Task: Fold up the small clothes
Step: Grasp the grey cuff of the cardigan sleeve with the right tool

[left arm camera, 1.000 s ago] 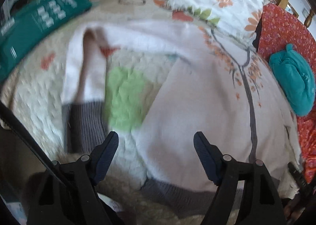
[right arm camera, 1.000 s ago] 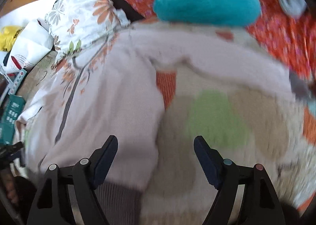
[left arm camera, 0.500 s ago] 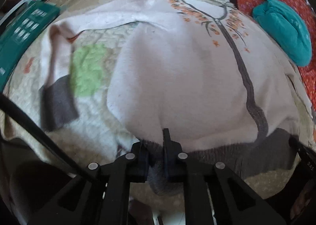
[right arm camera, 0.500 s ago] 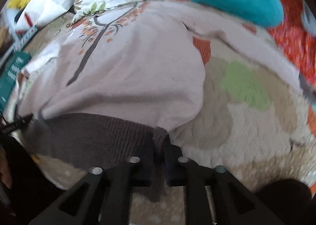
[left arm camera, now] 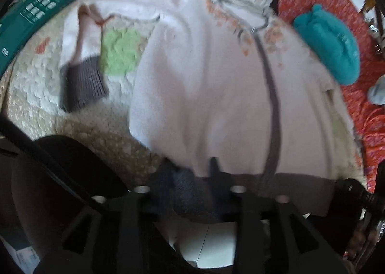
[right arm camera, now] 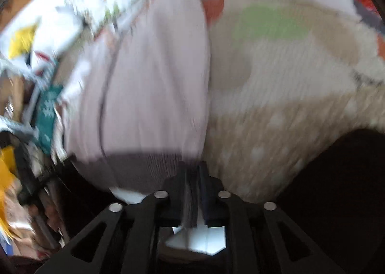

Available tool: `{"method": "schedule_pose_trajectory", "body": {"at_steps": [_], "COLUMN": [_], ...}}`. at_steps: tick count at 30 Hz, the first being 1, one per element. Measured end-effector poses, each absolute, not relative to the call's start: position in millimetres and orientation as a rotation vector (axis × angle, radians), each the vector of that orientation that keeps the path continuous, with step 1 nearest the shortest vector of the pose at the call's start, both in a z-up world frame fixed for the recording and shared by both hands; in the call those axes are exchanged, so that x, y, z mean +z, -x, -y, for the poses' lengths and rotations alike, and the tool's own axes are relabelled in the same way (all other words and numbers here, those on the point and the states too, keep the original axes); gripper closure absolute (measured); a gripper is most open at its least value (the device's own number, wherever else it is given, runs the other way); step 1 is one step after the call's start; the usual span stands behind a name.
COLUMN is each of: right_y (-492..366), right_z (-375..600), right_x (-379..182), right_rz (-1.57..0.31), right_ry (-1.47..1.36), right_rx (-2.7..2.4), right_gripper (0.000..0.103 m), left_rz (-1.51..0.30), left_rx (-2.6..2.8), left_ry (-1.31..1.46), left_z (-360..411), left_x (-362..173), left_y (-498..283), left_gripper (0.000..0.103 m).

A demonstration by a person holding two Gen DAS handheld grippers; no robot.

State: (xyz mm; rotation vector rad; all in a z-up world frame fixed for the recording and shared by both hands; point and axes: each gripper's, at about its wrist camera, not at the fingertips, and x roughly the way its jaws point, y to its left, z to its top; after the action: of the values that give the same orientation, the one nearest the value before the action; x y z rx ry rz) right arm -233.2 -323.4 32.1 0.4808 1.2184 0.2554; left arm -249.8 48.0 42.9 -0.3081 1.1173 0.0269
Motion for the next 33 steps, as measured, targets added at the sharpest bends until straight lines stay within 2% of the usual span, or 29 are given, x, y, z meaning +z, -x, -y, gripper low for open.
{"method": "schedule_pose_trajectory", "body": {"at_steps": [1, 3, 7, 10, 12, 19, 20, 21, 22, 29, 33], "right_y": [229, 221, 200, 188, 186, 144, 137, 130, 126, 132, 115], "right_z": [339, 368, 447, 510, 536, 572, 573, 574, 578, 605, 576], "right_x": [41, 52, 46, 21, 16, 22, 23, 24, 23, 78, 117], "right_rz": [-1.174, -1.114, -1.031, -1.025, -0.981, -0.882, -0.882, -0.891, -0.905, -0.789, -0.758], "right_ry": [-0.5, -0.515, -0.572, -0.888, -0.982, -0.885, -0.856, -0.826, -0.805, -0.661, -0.566], "right_rx": [0.216, 0.122, -0.137, -0.196, -0.252, -0.439, -0.45, -0.46, -0.464, -0.69, -0.66], "right_gripper": [0.069, 0.062, 0.061, 0.058, 0.055, 0.054, 0.059, 0.089, 0.098, 0.098, 0.098], "left_rz": [-1.083, -1.048, -1.009, -1.004, -1.003, -1.005, -1.012, -1.017, -1.016, -0.974, -0.961], "left_rx": [0.027, 0.032, 0.024, 0.006, -0.008, -0.007, 0.004, 0.013, 0.016, 0.102, 0.102], "left_ry": [0.308, 0.298, 0.265, 0.247, 0.23, 0.198, 0.193, 0.193, 0.199, 0.19, 0.249], "left_z": [-48, -47, -40, -32, -24, -8, -8, -9, -12, -52, -79], "left_x": [50, 59, 70, 73, 76, 78, 78, 78, 78, 78, 65], "left_y": [251, 250, 235, 225, 218, 211, 210, 208, 207, 180, 155], "left_gripper": [0.058, 0.055, 0.046, 0.043, 0.042, 0.039, 0.038, 0.038, 0.038, 0.033, 0.033]}}
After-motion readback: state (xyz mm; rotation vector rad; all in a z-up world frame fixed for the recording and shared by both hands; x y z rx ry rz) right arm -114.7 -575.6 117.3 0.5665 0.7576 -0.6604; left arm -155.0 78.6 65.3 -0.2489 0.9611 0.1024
